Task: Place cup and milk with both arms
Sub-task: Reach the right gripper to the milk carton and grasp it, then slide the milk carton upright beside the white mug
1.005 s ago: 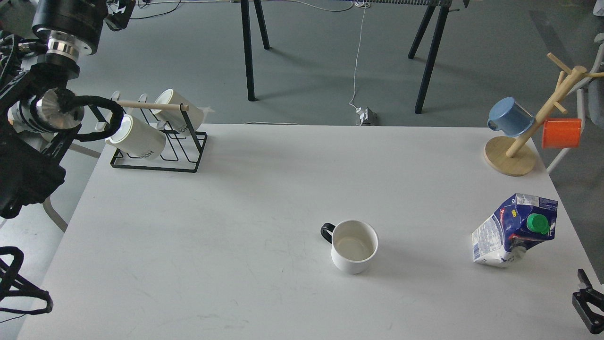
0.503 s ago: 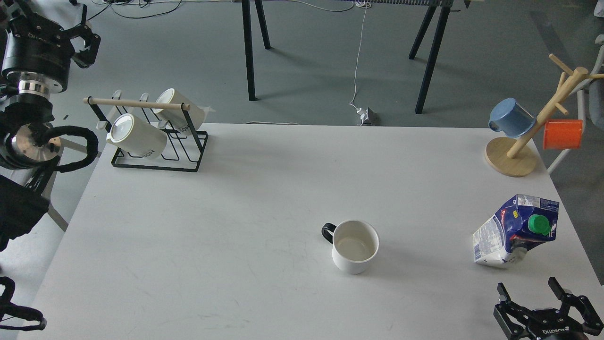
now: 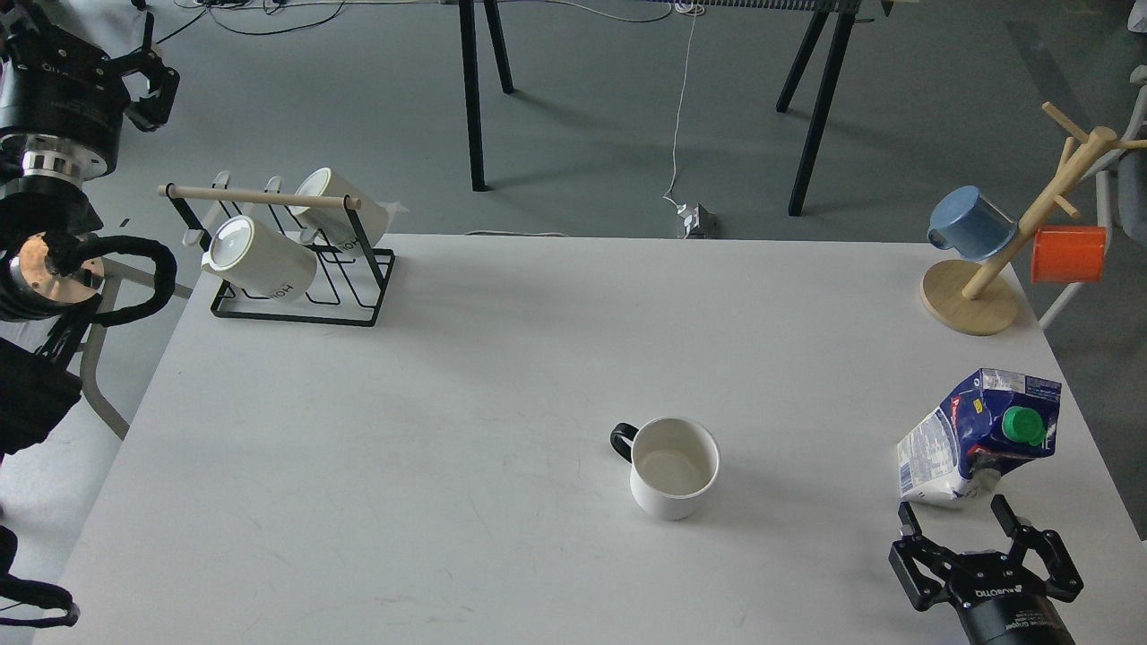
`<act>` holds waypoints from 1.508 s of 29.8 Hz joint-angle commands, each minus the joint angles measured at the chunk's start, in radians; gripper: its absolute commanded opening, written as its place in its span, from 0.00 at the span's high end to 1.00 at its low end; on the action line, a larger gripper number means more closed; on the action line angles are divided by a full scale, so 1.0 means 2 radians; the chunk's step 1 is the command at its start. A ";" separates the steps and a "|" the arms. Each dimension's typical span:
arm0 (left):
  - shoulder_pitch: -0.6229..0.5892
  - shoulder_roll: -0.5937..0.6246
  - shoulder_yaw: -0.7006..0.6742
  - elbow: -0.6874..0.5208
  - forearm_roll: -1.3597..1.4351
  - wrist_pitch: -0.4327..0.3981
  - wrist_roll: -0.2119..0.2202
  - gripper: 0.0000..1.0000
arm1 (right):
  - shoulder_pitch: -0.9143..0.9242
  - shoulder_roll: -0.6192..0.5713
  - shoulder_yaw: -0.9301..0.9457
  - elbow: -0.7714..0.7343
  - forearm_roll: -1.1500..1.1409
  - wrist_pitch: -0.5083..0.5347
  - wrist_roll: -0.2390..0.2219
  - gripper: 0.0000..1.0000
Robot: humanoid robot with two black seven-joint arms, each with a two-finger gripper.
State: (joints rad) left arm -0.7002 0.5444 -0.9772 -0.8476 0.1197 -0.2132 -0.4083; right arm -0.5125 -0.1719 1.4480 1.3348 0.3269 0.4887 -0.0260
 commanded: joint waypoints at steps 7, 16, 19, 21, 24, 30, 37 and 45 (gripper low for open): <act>0.000 0.002 -0.001 0.000 0.000 0.000 0.000 0.00 | 0.005 -0.014 0.014 0.001 0.000 0.000 0.000 0.01; 0.000 0.003 0.000 0.000 0.000 0.000 0.000 0.00 | 0.035 -0.014 0.015 -0.004 -0.002 0.000 0.001 0.02; -0.001 0.004 0.000 0.000 0.000 0.000 0.001 0.00 | 0.042 -0.014 0.015 -0.004 -0.002 0.000 0.001 0.02; -0.001 0.004 0.000 0.000 0.000 0.000 0.002 0.00 | 0.047 -0.014 0.015 -0.005 -0.002 0.000 0.001 0.03; -0.003 0.003 0.000 0.000 0.000 0.000 0.003 0.00 | 0.051 -0.014 0.015 -0.010 -0.009 0.000 0.003 0.09; -0.003 0.004 0.001 0.003 0.002 0.000 0.003 0.00 | 0.058 -0.011 0.019 -0.016 -0.012 0.000 0.004 0.40; -0.006 0.004 0.002 0.011 0.002 0.001 0.003 0.00 | 0.056 -0.009 0.014 -0.013 -0.013 0.000 0.004 0.61; -0.007 0.002 0.003 0.018 0.004 0.011 0.002 0.00 | 0.045 0.016 -0.018 0.053 -0.042 0.000 0.004 0.61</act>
State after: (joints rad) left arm -0.7131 0.5487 -0.9732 -0.8236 0.1253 -0.1997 -0.4012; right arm -0.4170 -0.1720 1.4308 1.4075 0.2704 0.4887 -0.0183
